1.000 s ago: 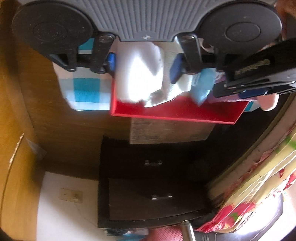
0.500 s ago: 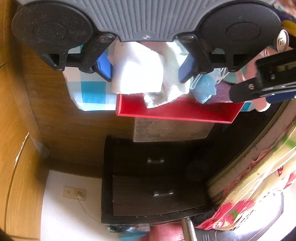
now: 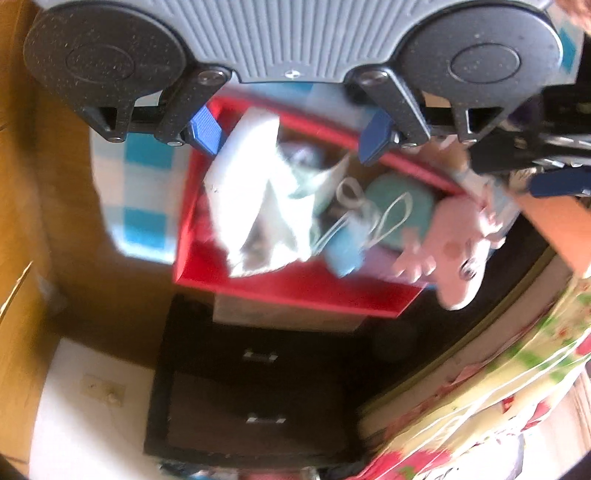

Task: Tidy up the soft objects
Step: 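Open the left tool over the box while the right tool drops the sponge inside, then grasp the cream teddy bear with the left tool while the right tool grasps the striped hat, then lift the teddy bear with the left tool while the right tool carries the striped hat to the box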

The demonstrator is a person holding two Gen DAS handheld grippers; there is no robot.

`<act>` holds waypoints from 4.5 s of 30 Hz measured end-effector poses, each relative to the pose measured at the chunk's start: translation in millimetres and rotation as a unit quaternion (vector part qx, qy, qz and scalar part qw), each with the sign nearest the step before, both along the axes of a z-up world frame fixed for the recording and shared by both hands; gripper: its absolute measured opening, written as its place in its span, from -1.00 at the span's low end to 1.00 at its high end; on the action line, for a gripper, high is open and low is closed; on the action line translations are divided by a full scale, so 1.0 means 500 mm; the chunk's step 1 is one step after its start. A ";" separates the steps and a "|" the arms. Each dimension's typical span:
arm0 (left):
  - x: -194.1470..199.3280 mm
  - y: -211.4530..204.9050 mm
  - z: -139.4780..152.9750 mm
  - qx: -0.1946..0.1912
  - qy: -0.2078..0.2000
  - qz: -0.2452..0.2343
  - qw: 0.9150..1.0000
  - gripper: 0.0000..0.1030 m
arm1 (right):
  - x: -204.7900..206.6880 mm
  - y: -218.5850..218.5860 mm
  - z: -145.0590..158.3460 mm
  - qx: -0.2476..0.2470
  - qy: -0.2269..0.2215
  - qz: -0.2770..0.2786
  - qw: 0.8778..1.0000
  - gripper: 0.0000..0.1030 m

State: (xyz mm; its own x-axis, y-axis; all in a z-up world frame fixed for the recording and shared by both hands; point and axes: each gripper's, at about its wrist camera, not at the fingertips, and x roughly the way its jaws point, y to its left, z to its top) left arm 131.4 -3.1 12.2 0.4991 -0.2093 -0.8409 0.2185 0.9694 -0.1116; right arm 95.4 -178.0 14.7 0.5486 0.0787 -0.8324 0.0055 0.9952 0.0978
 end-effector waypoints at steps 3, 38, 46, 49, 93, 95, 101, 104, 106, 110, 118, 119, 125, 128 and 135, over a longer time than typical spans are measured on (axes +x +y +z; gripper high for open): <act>-0.002 -0.001 -0.037 0.026 0.008 -0.012 1.000 0.59 | -0.020 0.003 -0.007 -0.006 0.006 0.001 1.000 0.11; 0.025 -0.107 -0.183 0.086 0.084 -0.034 0.992 0.16 | -0.056 -0.011 -0.103 -0.017 0.098 0.059 0.993 0.11; 0.017 -0.046 -0.106 0.030 0.066 -0.020 0.997 0.02 | -0.042 0.016 -0.117 -0.025 0.098 0.063 0.993 0.12; 0.009 -0.021 -0.041 -0.008 0.042 -0.016 0.999 0.02 | -0.039 0.027 -0.117 -0.010 0.096 0.065 0.993 0.15; -0.029 -0.011 0.099 -0.095 -0.023 -0.045 0.994 0.08 | -0.070 -0.042 0.050 0.094 0.004 0.033 0.995 -0.99; -0.032 -0.014 0.106 -0.097 -0.028 -0.048 0.994 0.09 | -0.074 -0.039 0.066 0.096 -0.006 0.036 0.995 -0.99; -0.047 -0.021 0.126 -0.104 -0.042 -0.060 0.992 0.09 | -0.092 -0.027 0.108 0.098 -0.032 0.047 0.994 -0.99; -0.056 -0.025 0.139 -0.108 -0.050 -0.066 0.991 0.10 | -0.098 -0.022 0.121 0.100 -0.043 0.050 0.993 -0.99; -0.063 -0.025 0.149 -0.113 -0.056 -0.070 0.990 0.10 | -0.106 -0.018 0.135 0.097 -0.054 0.051 0.993 -0.99; -0.074 -0.026 0.173 -0.125 -0.072 -0.077 0.986 0.11 | -0.118 -0.018 0.163 0.101 -0.075 0.051 0.991 -0.99; -0.089 -0.041 0.210 -0.135 -0.105 -0.088 0.981 0.12 | -0.135 -0.009 0.214 0.087 -0.124 0.047 0.987 -0.99; -0.088 -0.043 0.211 -0.135 -0.107 -0.088 0.981 0.12 | -0.135 -0.008 0.217 0.085 -0.127 0.047 0.987 -0.99; -0.074 -0.053 0.220 -0.137 -0.121 -0.081 0.980 0.12 | -0.123 -0.010 0.225 0.079 -0.142 0.040 0.986 -0.99; -0.060 -0.058 0.219 -0.144 -0.121 -0.077 0.979 0.12 | -0.118 -0.016 0.228 0.073 -0.151 0.033 0.985 -0.99; 0.005 -0.082 0.189 -0.138 -0.114 -0.061 0.982 0.14 | -0.065 -0.033 0.202 0.060 -0.153 0.011 0.986 -0.99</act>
State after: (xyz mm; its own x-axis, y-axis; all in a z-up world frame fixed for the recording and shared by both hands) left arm 133.7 -44.1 106.6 0.6246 -0.4838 -0.6130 0.3817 0.8740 -0.3009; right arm 63.0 -194.4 115.7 0.7691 0.1807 -0.6130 -0.0638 0.9761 0.2078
